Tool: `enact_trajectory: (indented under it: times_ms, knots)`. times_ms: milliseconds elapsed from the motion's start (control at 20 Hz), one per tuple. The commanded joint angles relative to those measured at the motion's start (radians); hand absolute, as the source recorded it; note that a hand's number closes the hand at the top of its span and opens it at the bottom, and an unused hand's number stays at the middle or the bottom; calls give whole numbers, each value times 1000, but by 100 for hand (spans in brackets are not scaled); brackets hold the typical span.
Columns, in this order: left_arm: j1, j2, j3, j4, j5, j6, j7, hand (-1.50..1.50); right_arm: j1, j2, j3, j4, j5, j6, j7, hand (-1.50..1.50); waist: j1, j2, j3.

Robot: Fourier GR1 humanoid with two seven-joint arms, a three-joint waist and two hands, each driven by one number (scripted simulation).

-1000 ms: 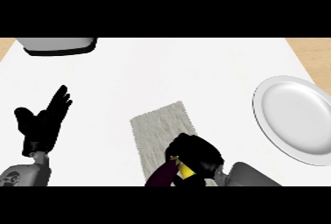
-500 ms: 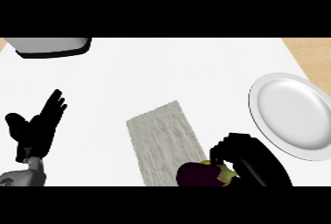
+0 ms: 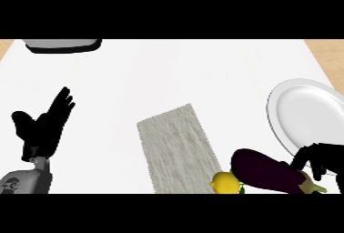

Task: Pick the eggplant from the placemat and place it in the plate

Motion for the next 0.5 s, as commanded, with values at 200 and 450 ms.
enact_trajectory:
  times_ms: [200,450]
  knots:
    - [-50,-23,-34,-16,-23,-2,47,0,77,-39,-342,217,-361,76,-226,150,36,7,0]
    - [-11,-37,-37,5,-43,-6,-10,0,2,16,-415,540,-415,175,-435,150,55,9,0]
